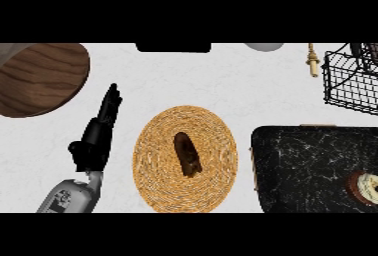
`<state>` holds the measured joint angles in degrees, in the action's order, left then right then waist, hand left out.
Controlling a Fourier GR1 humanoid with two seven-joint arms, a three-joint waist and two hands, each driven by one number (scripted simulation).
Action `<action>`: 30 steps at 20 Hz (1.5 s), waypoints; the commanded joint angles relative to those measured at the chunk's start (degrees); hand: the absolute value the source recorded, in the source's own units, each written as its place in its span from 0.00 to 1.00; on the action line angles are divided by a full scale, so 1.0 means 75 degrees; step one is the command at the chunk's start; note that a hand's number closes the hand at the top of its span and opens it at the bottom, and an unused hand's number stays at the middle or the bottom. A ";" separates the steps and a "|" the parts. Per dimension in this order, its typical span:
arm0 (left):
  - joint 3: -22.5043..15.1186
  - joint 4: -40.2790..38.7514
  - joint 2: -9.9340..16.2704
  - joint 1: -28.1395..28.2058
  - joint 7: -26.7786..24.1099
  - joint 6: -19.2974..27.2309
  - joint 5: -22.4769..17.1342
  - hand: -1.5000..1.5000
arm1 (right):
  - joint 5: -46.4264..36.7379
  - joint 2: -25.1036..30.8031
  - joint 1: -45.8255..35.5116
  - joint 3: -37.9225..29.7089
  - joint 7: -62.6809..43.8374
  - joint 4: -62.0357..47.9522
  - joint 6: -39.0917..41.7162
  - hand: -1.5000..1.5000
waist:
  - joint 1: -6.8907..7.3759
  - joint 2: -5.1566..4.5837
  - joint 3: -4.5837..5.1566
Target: Pick the cupcake from the tray and place it in the tiered basket
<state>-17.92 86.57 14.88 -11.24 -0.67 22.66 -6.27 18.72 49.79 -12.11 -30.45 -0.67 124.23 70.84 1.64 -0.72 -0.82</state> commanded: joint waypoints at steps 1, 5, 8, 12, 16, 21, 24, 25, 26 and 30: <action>-0.0034 0.0059 0.0025 -0.0114 0.0080 -0.0117 -0.0009 0.50 | -0.0297 0.0048 -0.0325 -0.0012 0.0972 0.0207 0.1636 0.00 | 0.0094 -0.0009 -0.0004; -0.0072 -0.0095 -0.0156 -0.0139 0.0038 0.0135 0.0167 0.50 | -0.0579 -0.0327 -0.0177 -0.0035 0.1243 0.0849 0.1335 0.00 | -0.0058 0.0008 -0.0013; -0.0020 -0.0175 -0.0128 -0.0173 -0.0087 -0.0030 0.0081 0.50 | -0.0941 -0.0276 -0.0238 0.0037 0.1283 0.0643 0.1102 0.00 | 0.0115 -0.0075 -0.0007; -0.0179 -0.0089 -0.0287 -0.0107 0.0002 0.0024 0.0120 0.50 | -0.1550 -0.0263 -0.0028 0.0116 0.1331 0.0572 0.0826 0.00 | 0.0128 -0.0073 -0.0012; -0.0019 -0.0099 -0.0201 -0.0271 0.0067 0.0023 0.0110 0.50 | -0.1991 -0.0356 0.0278 0.0446 0.1324 0.0775 0.0578 0.00 | 0.0081 -0.0086 -0.0032; -0.0076 -0.0040 -0.0193 -0.0157 0.0068 0.0002 0.0151 0.50 | -0.2330 -0.0120 0.0350 0.0852 0.1562 0.0382 0.0476 0.00 | 0.0181 -0.0065 -0.0010; -0.0151 0.0083 -0.0249 -0.0240 0.0179 0.0062 0.0225 0.50 | -0.2539 -0.0081 0.0355 0.1130 0.1734 0.0397 0.0245 0.00 | 0.0216 -0.0056 -0.0022; -0.0144 0.0070 -0.0265 -0.0130 0.0147 -0.0036 0.0107 0.50 | -0.2626 -0.0121 0.0402 0.1241 0.1804 0.0436 0.0160 0.00 | 0.0220 -0.0059 -0.0017; -0.0153 -0.0140 -0.0279 -0.0090 -0.0029 0.0028 0.0224 0.50 | -0.2715 -0.0134 0.0409 0.1410 0.1879 0.0423 0.0088 0.00 | 0.0213 -0.0089 -0.0007; -0.0130 0.0023 -0.0173 -0.0012 0.0056 -0.0044 0.0195 0.50 | -0.2948 0.0055 0.0536 0.1613 0.2222 0.0221 -0.0123 0.00 | 0.0217 -0.0058 -0.0018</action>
<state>-19.03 86.50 13.16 -11.64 -0.51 22.64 -4.80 -1.02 49.28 -7.98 -19.41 6.23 128.48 63.76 3.10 -1.16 -0.92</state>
